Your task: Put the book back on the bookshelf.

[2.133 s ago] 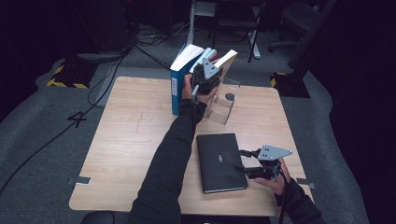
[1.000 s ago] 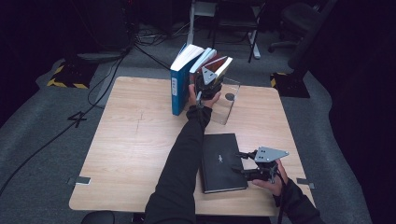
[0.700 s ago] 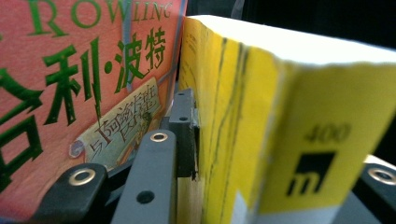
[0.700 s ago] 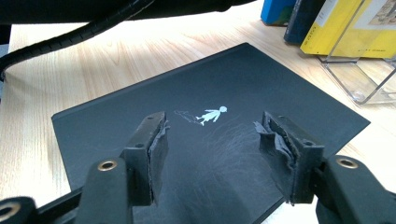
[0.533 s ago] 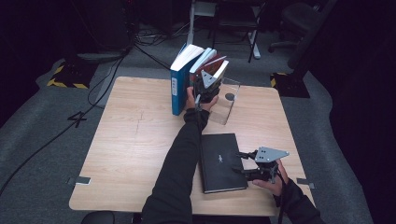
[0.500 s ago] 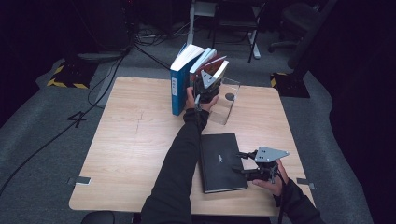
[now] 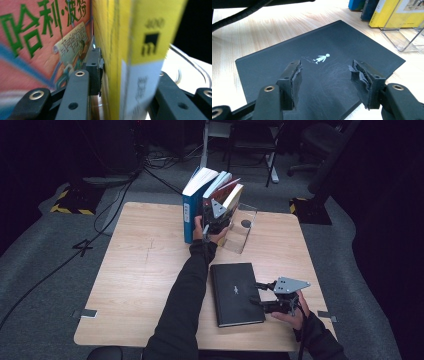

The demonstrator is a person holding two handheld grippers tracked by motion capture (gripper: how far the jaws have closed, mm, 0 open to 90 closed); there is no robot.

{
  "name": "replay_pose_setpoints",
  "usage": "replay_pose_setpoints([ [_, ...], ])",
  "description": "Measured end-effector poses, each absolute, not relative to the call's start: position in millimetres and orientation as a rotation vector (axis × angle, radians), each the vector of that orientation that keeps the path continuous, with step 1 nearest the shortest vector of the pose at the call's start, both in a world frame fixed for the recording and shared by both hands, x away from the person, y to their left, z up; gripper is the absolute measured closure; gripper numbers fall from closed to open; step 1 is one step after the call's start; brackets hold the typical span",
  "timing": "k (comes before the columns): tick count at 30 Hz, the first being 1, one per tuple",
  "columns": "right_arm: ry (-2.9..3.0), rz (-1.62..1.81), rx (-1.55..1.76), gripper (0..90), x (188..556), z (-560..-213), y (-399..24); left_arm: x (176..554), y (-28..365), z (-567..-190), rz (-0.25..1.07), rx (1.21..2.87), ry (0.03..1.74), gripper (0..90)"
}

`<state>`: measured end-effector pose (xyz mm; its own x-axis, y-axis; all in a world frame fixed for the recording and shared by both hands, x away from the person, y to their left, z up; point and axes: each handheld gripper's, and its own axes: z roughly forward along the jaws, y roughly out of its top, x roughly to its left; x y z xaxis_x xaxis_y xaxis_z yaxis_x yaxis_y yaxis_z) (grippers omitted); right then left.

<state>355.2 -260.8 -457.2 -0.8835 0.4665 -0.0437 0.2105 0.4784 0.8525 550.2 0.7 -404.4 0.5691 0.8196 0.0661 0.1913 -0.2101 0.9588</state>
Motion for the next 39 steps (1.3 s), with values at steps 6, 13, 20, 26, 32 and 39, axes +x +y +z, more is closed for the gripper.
replay_pose_setpoints([
  [6,2.465,1.354,0.575,41.9,354.5,-457.7,-260.4,538.6,5.9,-413.5,0.727,1.828,0.804,63.2],
  [13,2.469,1.351,0.579,41.9,354.6,-459.2,-260.9,531.4,14.4,-437.1,0.668,1.908,0.859,65.6],
  [20,2.469,1.347,0.575,42.0,353.7,-461.4,-258.1,530.3,22.6,-452.7,0.562,1.870,0.919,69.9],
  [26,2.479,1.337,0.566,42.0,353.4,-463.3,-255.9,532.4,16.2,-452.6,0.599,1.870,0.936,70.7],
  [32,2.475,1.333,0.580,42.0,354.8,-464.0,-257.8,534.4,16.2,-452.8,0.618,1.870,0.950,70.6],
  [39,2.475,1.310,0.592,41.8,354.6,-463.0,-259.4,529.1,17.7,-453.2,0.622,1.936,0.952,64.9],
])
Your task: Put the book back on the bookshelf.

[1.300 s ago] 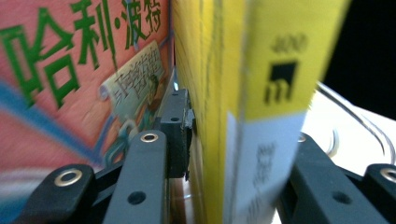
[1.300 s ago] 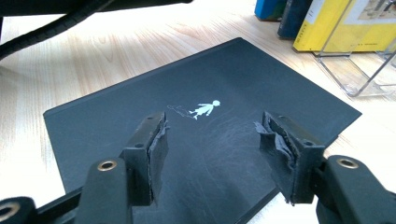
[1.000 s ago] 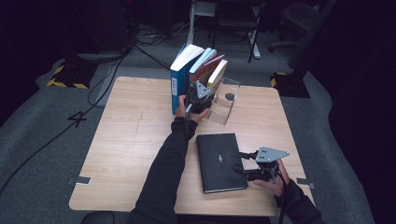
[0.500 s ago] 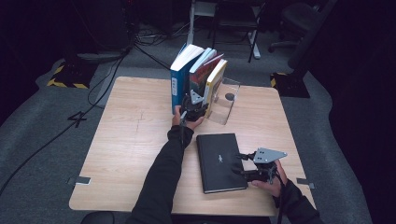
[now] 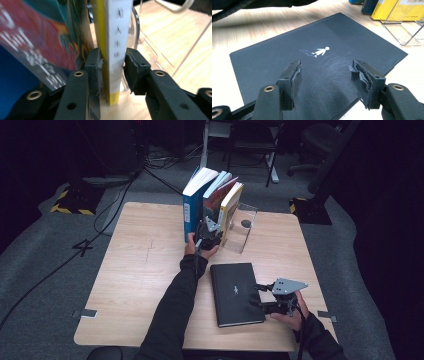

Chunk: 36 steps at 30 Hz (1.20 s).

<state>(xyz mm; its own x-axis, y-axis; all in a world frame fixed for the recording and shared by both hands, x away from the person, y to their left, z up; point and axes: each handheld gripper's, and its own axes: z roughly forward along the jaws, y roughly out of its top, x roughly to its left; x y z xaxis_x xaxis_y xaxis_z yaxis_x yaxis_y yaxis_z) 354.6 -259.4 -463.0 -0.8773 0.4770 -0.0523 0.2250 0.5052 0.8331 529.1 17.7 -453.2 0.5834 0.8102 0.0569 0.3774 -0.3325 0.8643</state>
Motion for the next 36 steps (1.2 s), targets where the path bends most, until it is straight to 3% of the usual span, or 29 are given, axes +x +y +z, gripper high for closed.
replay_pose_setpoints([
  [19,2.448,1.317,0.605,41.2,354.5,-455.4,-267.5,495.6,28.4,-451.1,0.571,2.067,0.835,56.9],
  [36,2.494,1.263,0.640,41.6,355.1,-454.4,-269.3,440.7,71.5,-445.6,0.585,2.133,0.726,50.3],
])
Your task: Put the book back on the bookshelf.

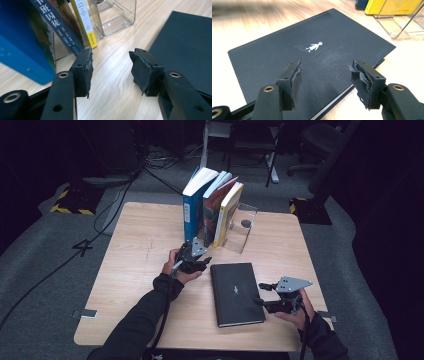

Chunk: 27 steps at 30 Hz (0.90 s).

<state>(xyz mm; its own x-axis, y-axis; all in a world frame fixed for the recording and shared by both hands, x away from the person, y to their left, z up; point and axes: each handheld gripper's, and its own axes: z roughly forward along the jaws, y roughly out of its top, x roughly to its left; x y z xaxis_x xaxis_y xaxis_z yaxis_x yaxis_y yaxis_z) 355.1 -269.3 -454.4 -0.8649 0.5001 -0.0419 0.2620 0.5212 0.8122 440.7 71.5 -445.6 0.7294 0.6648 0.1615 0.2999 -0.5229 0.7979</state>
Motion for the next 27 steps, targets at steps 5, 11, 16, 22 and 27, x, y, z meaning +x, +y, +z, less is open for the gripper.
replay_pose_setpoints([
  [5,2.517,1.249,0.651,40.9,354.0,-456.7,-271.4,425.4,81.0,-446.7,0.569,2.154,0.699,48.2],
  [11,2.520,1.250,0.673,40.2,352.9,-456.7,-277.1,406.7,93.4,-452.0,0.557,2.178,0.652,46.2],
  [16,2.530,1.247,0.689,39.4,352.5,-457.7,-280.6,393.1,101.1,-456.0,0.561,2.212,0.624,45.3],
  [22,2.548,1.240,0.704,37.4,350.9,-459.0,-283.9,375.6,109.2,-461.4,0.526,2.238,0.601,44.0],
  [27,2.558,1.230,0.711,36.9,349.3,-460.5,-288.3,361.5,114.0,-470.2,0.487,2.264,0.592,43.5],
])
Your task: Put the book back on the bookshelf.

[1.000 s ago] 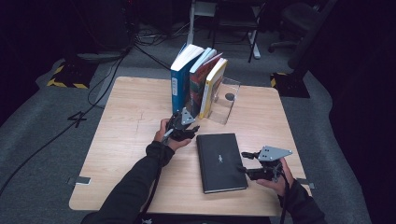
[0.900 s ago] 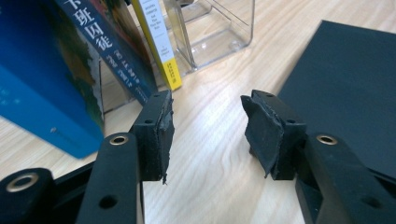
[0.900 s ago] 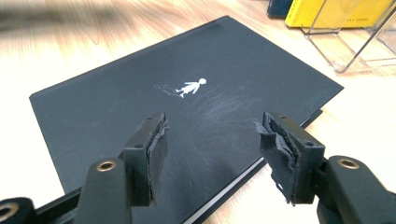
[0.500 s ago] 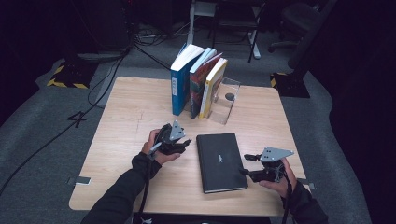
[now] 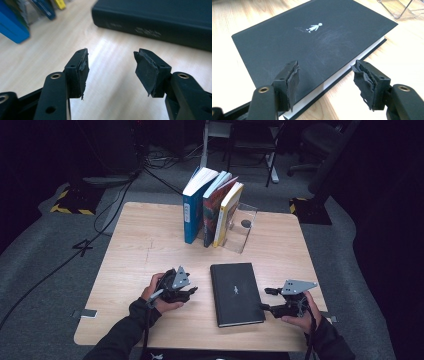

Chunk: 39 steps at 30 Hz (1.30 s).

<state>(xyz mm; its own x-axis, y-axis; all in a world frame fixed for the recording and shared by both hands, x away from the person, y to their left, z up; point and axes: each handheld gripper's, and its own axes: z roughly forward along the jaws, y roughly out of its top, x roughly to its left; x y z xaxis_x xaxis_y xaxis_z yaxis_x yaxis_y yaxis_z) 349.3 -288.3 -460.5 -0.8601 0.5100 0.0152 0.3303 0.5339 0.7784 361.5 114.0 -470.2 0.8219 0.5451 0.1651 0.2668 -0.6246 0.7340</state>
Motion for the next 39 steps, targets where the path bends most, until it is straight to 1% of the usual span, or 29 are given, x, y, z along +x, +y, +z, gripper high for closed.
replay_pose_setpoints([
  [9,2.579,1.219,0.716,35.3,345.5,-463.2,-295.2,340.4,116.6,-484.5,0.415,2.305,0.580,43.4],
  [15,2.573,1.187,0.750,33.8,344.9,-467.4,-305.0,331.1,115.4,-490.0,0.356,2.317,0.564,41.3],
  [20,2.602,1.141,0.752,34.4,344.6,-474.2,-309.6,330.7,111.0,-493.5,0.340,2.322,0.562,40.9],
  [26,2.650,1.078,0.744,34.4,346.9,-484.9,-310.7,331.0,105.9,-497.3,0.321,2.323,0.563,37.4],
  [37,2.725,1.070,0.672,33.2,346.7,-493.3,-300.5,334.7,103.7,-500.2,0.296,2.316,0.564,35.1],
  [38,2.735,1.079,0.647,35.3,345.7,-493.3,-298.3,336.2,104.3,-500.8,0.293,2.309,0.571,34.9],
  [39,2.735,1.079,0.647,35.3,345.7,-493.3,-298.3,336.2,104.3,-500.8,0.293,2.309,0.571,34.6],
])
